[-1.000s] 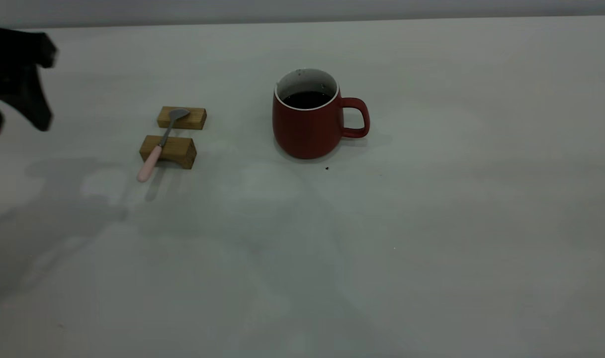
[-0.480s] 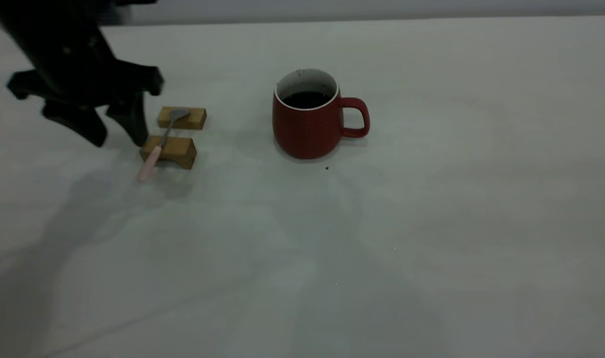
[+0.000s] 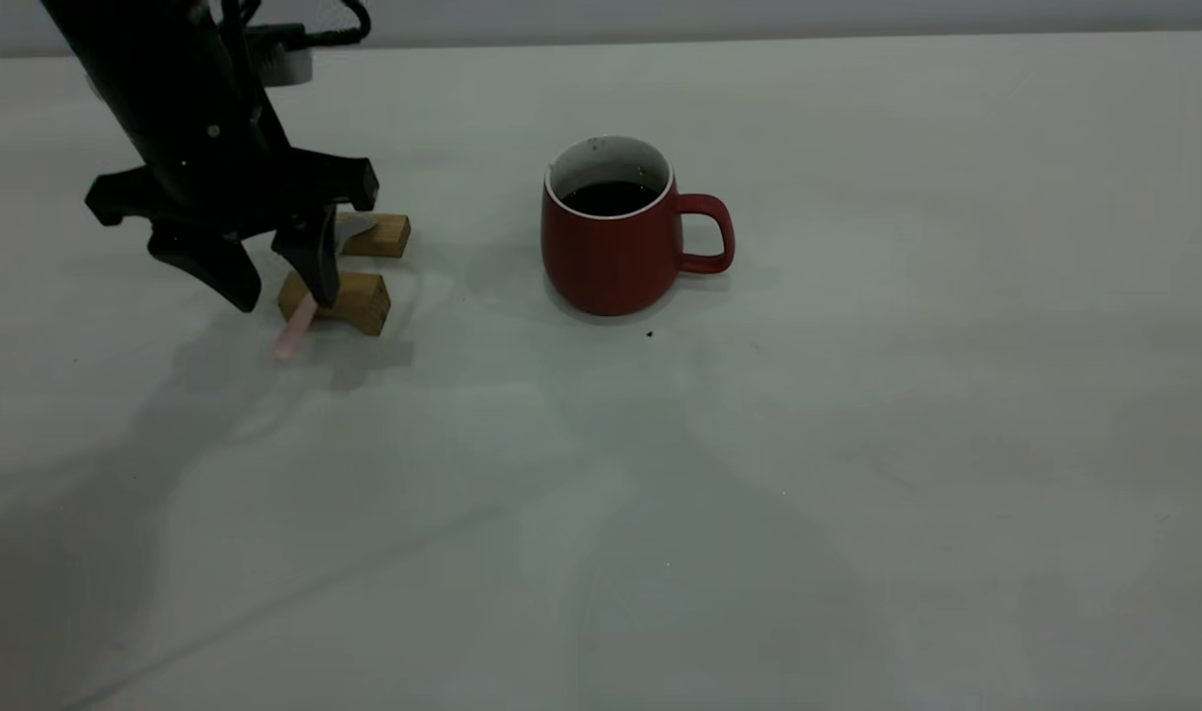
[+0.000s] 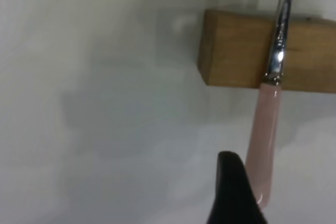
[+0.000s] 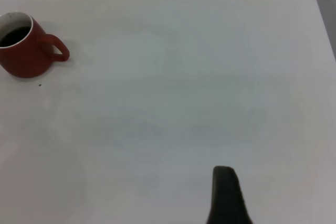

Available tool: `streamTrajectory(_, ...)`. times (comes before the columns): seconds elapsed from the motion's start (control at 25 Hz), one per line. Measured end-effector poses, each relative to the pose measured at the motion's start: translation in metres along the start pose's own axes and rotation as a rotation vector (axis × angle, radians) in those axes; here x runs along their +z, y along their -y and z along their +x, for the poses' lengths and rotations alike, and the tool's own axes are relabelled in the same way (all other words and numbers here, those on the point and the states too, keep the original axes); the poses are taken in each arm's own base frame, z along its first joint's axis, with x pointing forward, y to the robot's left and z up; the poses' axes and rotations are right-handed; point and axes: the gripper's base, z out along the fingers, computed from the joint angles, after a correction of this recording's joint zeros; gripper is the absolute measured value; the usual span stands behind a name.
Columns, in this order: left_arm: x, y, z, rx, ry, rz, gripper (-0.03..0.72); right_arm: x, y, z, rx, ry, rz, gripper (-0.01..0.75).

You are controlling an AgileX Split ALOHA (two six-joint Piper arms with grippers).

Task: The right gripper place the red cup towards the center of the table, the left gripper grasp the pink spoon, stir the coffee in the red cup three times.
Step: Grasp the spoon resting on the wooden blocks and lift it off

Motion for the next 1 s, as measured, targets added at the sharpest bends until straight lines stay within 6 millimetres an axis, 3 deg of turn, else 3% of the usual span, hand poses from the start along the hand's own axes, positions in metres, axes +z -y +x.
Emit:
streamTrajectory(0.2,0.002,-0.001,0.001,0.013,-0.022,-0.013,0.541,0.000,0.000,0.000,0.000,0.000,0.000,0.555)
streamTrajectory(0.64,0.035,-0.002,0.001,0.005,-0.055,-0.023,0.532,0.000,0.000,0.000,0.000,0.000,0.000,0.555)
streamTrajectory(1.0,0.037,-0.002,-0.002,-0.018,-0.041,-0.020,0.376,0.000,0.000,0.000,0.000,0.000,0.000,0.555)
